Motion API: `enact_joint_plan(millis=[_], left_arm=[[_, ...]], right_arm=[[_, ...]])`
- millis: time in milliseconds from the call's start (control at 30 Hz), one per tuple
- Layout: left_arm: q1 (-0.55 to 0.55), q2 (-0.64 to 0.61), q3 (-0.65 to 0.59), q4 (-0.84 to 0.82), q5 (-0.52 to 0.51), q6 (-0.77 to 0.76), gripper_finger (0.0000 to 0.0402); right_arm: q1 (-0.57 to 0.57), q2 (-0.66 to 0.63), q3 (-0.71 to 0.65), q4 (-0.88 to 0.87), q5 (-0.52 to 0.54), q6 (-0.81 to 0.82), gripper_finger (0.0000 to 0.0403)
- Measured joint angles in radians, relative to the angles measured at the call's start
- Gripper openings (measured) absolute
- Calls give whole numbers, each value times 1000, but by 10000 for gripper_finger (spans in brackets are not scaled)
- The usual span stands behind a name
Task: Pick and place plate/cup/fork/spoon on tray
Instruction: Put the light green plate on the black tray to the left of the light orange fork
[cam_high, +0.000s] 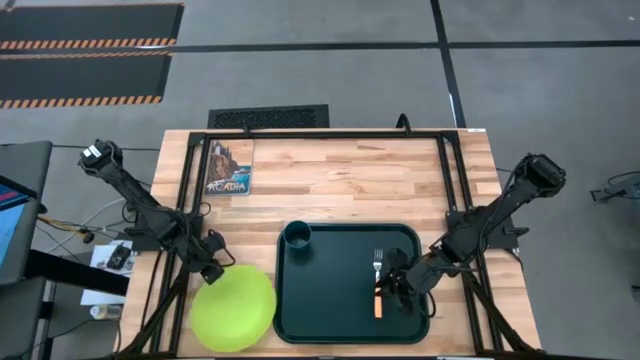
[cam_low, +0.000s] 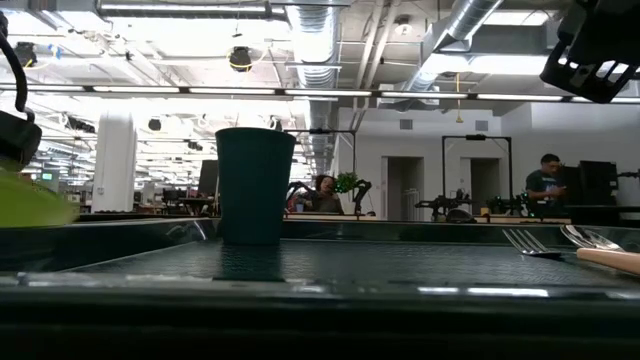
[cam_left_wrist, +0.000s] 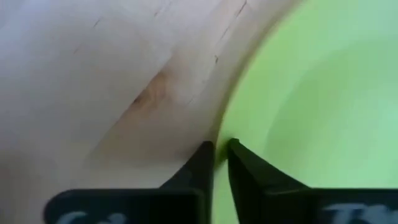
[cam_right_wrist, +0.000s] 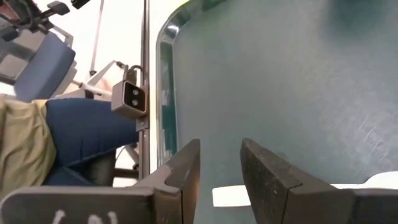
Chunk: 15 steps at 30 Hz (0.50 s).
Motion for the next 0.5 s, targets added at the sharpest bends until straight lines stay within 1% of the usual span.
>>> enact_joint_plan(millis=[33,200,500], left_arm=[[0,0,0,0,-3,-7,13],[0,3,35,-10,-40,-22,4],[0,3,147,-23,-69,-9,0]], right_arm=[[0,0,0,-1,5,0,140],[0,0,0,-4,8,-1,140],[0,0,0,-4,33,-3,140]])
